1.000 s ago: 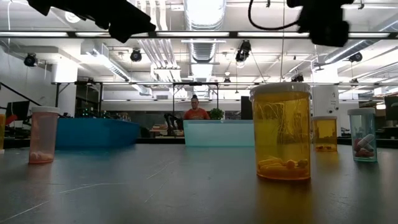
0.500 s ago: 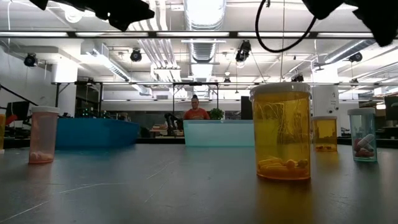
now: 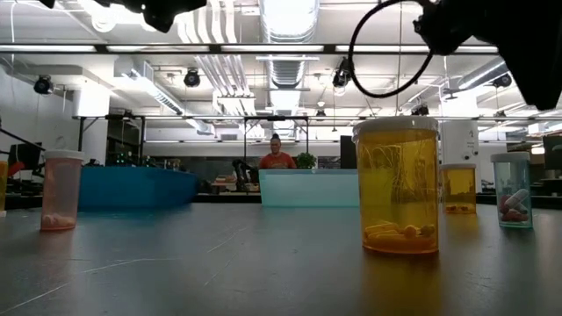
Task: Pick and place medicine bottles into bin by pill shape (circle, oval)
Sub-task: Put the blue capsule bottle into the blue bin
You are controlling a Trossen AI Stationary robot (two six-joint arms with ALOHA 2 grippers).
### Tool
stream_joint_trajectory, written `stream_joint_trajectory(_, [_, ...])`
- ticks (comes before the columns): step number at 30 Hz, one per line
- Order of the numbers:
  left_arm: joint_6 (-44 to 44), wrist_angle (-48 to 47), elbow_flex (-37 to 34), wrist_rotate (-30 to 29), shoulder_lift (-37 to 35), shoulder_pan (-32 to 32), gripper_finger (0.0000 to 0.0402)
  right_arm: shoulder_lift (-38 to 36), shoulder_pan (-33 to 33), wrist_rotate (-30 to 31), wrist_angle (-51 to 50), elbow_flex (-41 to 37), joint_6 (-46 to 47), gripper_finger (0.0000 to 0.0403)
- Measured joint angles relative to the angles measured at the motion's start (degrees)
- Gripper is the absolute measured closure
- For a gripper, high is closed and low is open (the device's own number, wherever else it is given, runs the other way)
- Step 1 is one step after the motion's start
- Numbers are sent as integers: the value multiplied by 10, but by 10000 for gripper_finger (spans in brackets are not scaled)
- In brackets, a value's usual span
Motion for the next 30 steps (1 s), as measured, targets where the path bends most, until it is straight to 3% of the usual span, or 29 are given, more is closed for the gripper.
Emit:
stream_joint_trajectory(5, [0,0,0,0,-6,0,265,25,0,6,34,-3,-20,189])
stream_joint_trajectory(11, [0,-1,0,0,-6,0,265,52,-3,23,43,-8,-35,168])
stream_joint_trajectory(20, [0,-1,0,0,1,0,265,76,-13,49,59,-10,-64,171])
stream_joint_trajectory(30, [0,-1,-1,0,7,0,265,88,-13,46,67,-12,-76,210])
